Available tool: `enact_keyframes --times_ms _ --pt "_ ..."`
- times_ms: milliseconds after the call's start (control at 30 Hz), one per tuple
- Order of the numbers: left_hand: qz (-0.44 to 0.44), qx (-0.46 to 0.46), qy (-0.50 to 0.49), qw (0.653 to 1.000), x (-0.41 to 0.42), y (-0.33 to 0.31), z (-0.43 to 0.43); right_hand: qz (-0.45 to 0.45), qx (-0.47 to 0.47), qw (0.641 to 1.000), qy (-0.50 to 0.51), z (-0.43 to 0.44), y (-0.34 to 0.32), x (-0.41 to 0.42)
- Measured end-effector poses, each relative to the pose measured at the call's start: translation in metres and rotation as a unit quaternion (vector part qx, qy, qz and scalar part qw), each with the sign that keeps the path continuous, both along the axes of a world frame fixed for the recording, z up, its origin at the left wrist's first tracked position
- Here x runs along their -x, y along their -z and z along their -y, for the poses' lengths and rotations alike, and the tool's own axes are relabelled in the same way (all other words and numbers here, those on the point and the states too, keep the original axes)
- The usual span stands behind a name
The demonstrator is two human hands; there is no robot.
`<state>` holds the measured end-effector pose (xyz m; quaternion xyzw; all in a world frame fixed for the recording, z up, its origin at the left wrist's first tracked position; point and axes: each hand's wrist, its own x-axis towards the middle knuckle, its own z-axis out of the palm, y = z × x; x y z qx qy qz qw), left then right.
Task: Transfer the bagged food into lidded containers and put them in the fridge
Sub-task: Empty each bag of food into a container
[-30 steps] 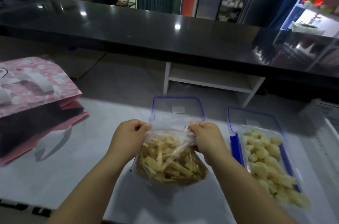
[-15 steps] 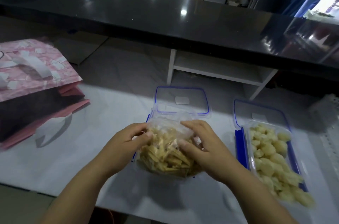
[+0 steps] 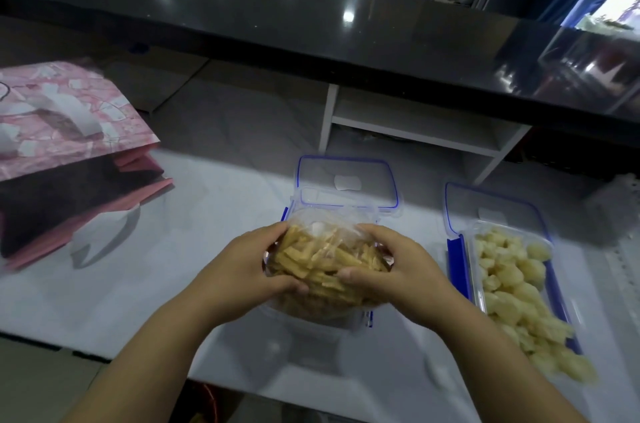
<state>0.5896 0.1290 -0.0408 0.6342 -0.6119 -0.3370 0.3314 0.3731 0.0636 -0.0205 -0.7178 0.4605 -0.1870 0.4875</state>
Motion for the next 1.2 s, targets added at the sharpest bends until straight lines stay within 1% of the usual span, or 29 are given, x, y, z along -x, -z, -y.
enact_keyframes --times_ms 67,100,167,233,333,433,500,567,633,700,767,833,900,967,1000,1067,1133,1200 --pt "-0.036 0.003 -0.028 0.999 0.002 -0.006 0.007 0.014 -0.016 0.999 0.045 0.004 -0.001 -0.002" --pt "-0.049 0.003 -0.045 0.998 0.003 -0.009 0.011 0.007 -0.016 0.998 0.061 0.007 -0.002 -0.003" --pt "-0.054 -0.005 -0.072 0.996 0.004 -0.01 0.018 -0.05 0.015 0.996 0.076 0.01 -0.005 -0.005" --pt "-0.027 -0.018 -0.067 0.997 0.005 -0.008 0.021 -0.106 0.046 0.992 0.051 0.01 -0.008 -0.007" --pt "0.06 -0.037 -0.022 0.997 0.009 -0.004 0.016 -0.162 0.039 0.986 -0.024 0.006 -0.011 -0.009" --pt "0.124 -0.058 0.021 0.99 0.016 0.001 0.011 -0.237 0.069 0.966 -0.081 0.002 -0.008 -0.009" --pt "0.144 -0.054 0.023 0.988 0.02 0.004 0.01 -0.256 0.094 0.96 -0.069 -0.001 -0.006 -0.011" --pt "0.146 -0.034 0.004 0.989 0.023 0.006 0.011 -0.257 0.138 0.955 -0.05 -0.003 -0.003 -0.014" --pt "0.154 -0.017 -0.013 0.988 0.023 0.008 0.012 -0.265 0.176 0.946 -0.062 -0.002 0.0 -0.017" --pt "0.156 0.003 -0.03 0.987 0.021 0.008 0.014 -0.278 0.178 0.94 -0.082 0.003 -0.001 -0.017" --pt "0.141 0.038 -0.053 0.988 0.018 0.004 0.017 -0.255 0.176 0.948 -0.075 0.01 -0.005 -0.015" --pt "0.133 0.062 -0.076 0.986 0.018 -0.003 0.019 -0.207 0.162 0.964 -0.04 0.015 -0.012 -0.012" --pt "0.124 0.086 -0.096 0.984 0.018 -0.012 0.022 -0.146 0.108 0.983 0.01 0.021 -0.017 -0.01" --pt "0.119 0.098 -0.089 0.984 0.019 -0.019 0.022 -0.093 0.054 0.993 0.047 0.025 -0.019 -0.01" --pt "0.115 0.086 -0.075 0.987 0.019 -0.02 0.021 -0.079 0.037 0.995 0.056 0.026 -0.018 -0.011" --pt "0.113 0.034 -0.031 0.993 0.019 -0.016 0.019 -0.083 0.028 0.994 0.061 0.027 -0.015 -0.013" --pt "0.141 0.004 0.016 0.99 0.019 -0.008 0.016 -0.088 0.024 0.993 0.073 0.027 -0.01 -0.014" --pt "0.186 0.001 0.032 0.982 0.021 0.001 0.015 -0.082 0.019 0.993 0.083 0.027 -0.007 -0.015"
